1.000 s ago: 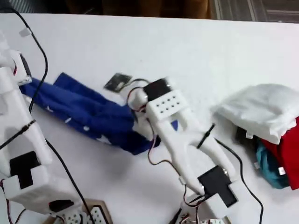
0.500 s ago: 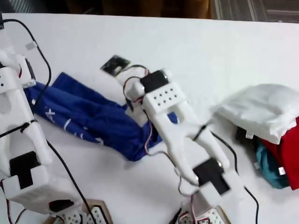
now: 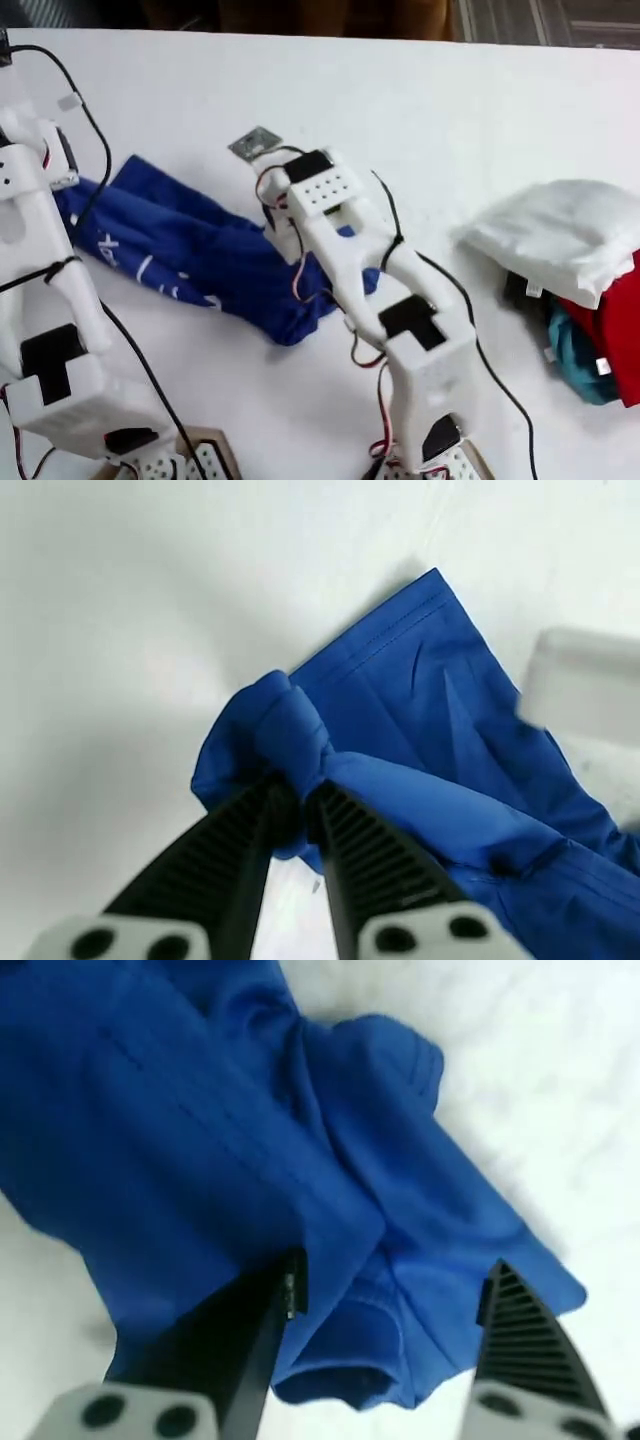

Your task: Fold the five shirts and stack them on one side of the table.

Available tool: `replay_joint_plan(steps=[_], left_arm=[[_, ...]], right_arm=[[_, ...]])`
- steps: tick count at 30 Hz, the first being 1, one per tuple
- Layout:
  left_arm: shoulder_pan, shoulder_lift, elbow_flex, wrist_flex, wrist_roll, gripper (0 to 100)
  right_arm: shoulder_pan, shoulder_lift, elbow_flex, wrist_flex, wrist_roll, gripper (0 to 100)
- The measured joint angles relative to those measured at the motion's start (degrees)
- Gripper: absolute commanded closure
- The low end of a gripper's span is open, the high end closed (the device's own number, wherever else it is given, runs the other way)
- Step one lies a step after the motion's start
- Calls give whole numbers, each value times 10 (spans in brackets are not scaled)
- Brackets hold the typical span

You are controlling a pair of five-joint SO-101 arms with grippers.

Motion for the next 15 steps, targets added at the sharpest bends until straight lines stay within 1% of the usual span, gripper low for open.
replay_joint_plan(steps=[3,5,7,10,11,13,15], left_arm=[[0,0,0,-3,0,972],[0,0,0,-3,0,972],[0,0,0,-3,0,972],[0,0,0,-3,0,972],[0,0,0,-3,0,972],[0,0,0,-3,0,972],[0,0,0,-3,0,972]], right_arm=[[-3,37,-30,0,-8,720],[-8,57,-50,1,-21,745],[-13,74,-69,9,-26,813],[-17,92,-91,17,-31,967],[-17,96,-98,18,-31,991],[-15,97,-107,20,-31,950],[-16,97,-113,20,-31,967]])
